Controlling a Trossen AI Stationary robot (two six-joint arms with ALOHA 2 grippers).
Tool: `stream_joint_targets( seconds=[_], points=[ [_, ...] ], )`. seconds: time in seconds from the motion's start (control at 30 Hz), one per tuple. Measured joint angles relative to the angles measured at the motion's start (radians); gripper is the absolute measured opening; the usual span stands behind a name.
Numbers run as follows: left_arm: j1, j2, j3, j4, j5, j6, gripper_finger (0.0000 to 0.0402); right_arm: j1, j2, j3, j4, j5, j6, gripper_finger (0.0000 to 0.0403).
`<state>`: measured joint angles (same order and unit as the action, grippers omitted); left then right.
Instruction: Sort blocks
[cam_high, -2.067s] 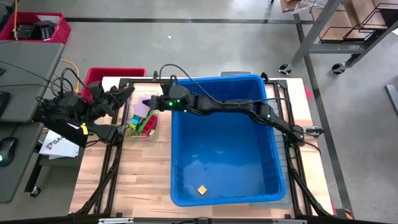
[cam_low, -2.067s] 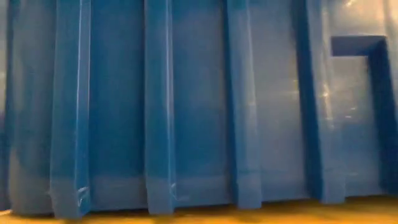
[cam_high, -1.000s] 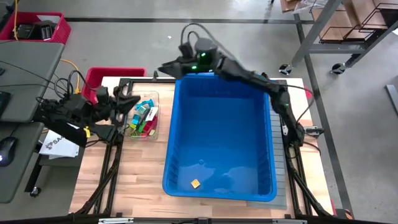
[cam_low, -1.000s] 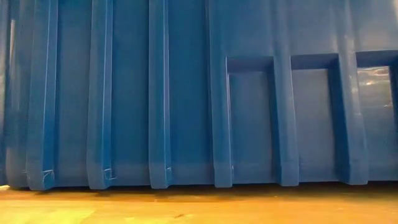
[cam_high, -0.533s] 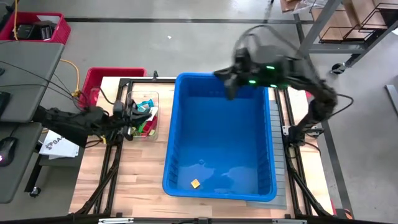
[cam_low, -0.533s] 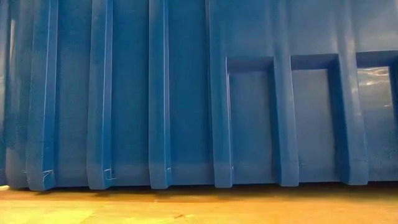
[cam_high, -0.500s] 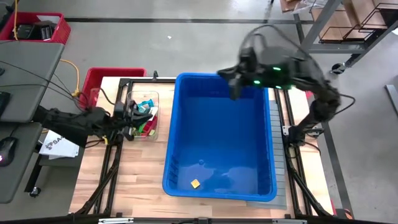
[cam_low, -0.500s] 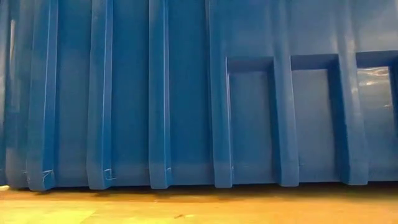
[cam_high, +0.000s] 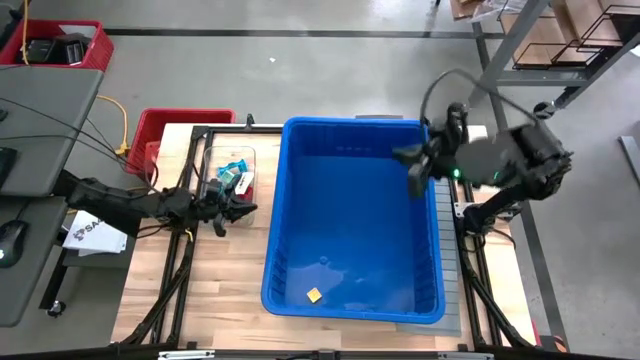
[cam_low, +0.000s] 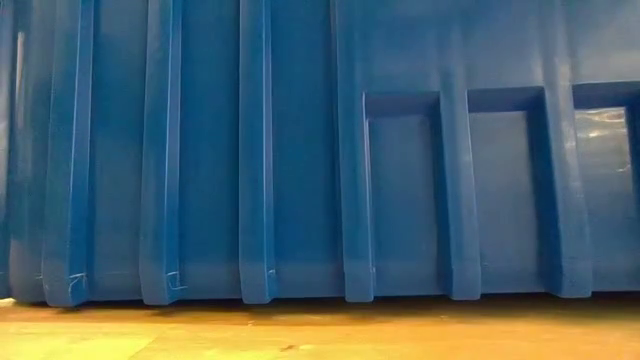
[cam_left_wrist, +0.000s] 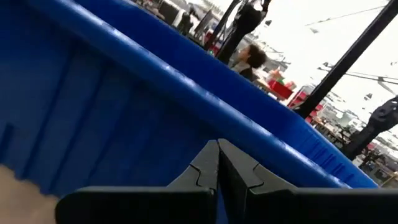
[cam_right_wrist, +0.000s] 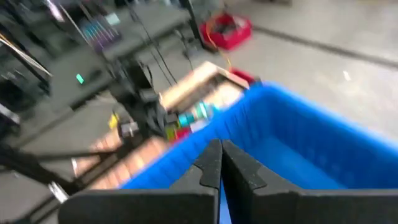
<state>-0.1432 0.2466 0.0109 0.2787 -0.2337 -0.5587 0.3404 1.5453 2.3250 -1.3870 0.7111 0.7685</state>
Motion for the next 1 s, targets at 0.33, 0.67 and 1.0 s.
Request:
stream_joint_targets(
  seconds=[0.33,0.67,1.0],
  points=[
    [0.000,-0.001,0.000,0.011,-0.104,-0.014,0.0000,0.223,-0.086,-0.309,-0.183,-0.039,0.366,0.0000],
    [0.000,-0.001,0.000,0.001,-0.192,-0.014,0.0000,0.361,-0.588,-0.963,-0.187,-0.335,0.692,0.0000],
    [0.000,-0.001,0.000,0.003,-0.208,-0.014,0.0000,0.264,-0.846,-1.427,-0.187,-0.202,0.810,0.0000]
  ],
)
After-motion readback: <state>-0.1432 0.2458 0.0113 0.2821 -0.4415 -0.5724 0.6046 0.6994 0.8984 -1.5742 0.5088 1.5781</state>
